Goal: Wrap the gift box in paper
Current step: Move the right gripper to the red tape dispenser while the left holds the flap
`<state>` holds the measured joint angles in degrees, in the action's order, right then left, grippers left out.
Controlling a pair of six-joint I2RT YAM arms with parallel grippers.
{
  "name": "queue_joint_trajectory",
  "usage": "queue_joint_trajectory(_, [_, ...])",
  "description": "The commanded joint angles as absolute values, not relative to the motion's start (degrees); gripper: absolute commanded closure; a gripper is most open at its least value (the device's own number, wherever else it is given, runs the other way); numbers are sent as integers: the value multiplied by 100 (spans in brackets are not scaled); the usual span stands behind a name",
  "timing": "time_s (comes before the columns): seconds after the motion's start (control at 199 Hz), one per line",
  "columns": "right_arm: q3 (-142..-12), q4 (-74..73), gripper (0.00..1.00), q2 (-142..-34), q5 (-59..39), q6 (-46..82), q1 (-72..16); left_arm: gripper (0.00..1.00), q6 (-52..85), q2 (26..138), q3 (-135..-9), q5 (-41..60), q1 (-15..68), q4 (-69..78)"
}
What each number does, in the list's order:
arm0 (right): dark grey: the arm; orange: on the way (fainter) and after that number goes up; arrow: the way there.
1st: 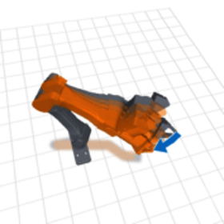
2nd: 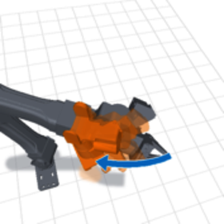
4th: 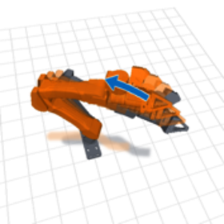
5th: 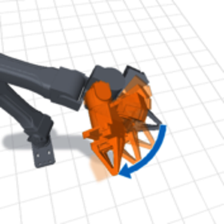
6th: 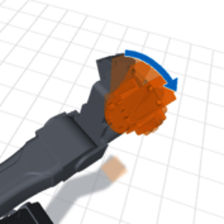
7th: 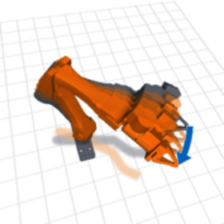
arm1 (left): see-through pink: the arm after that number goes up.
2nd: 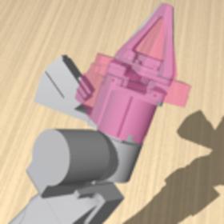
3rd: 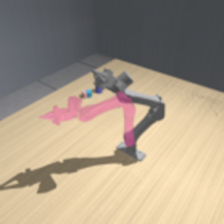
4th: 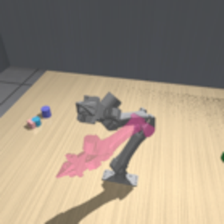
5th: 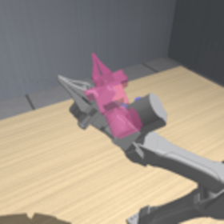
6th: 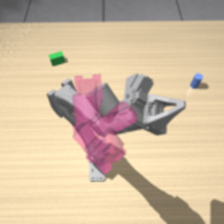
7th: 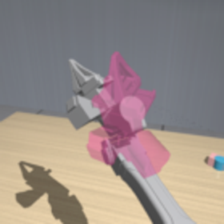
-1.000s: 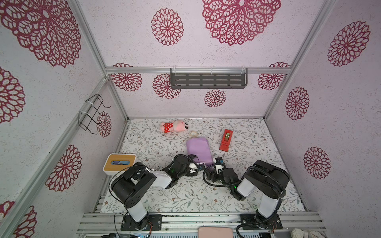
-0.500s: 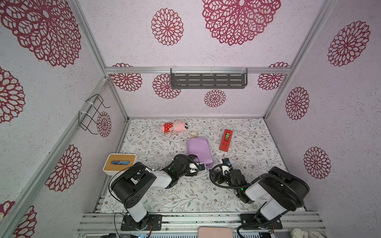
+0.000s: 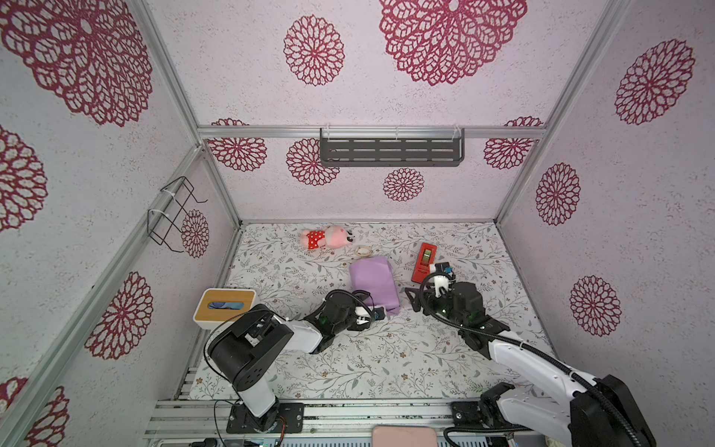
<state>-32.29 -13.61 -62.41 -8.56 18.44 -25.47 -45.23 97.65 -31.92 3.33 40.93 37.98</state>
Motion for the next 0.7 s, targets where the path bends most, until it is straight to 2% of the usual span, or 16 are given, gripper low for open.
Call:
queue_joint_trajectory(0.0, [-3966, -54, 14, -6351, -1425, 2234, -2056, 35, -4537, 9904, -3076, 378, 4026, 3288])
queue_joint_trajectory(0.156, [-4886, 608, 15, -6962, -2080, 2817, -1261, 34, -4535, 9905, -3067, 394, 4017, 3319])
queue_joint_trajectory(0.302, [-5631, 999, 24, -7774, -2322, 3288, -741, 35, -4526, 9896, -3059, 391, 4017, 3325])
queue_joint_trajectory(0.699, [-6757, 682, 44, -9721, -2665, 3980, -522, 35, -4509, 9826, -3032, 400, 4008, 3327])
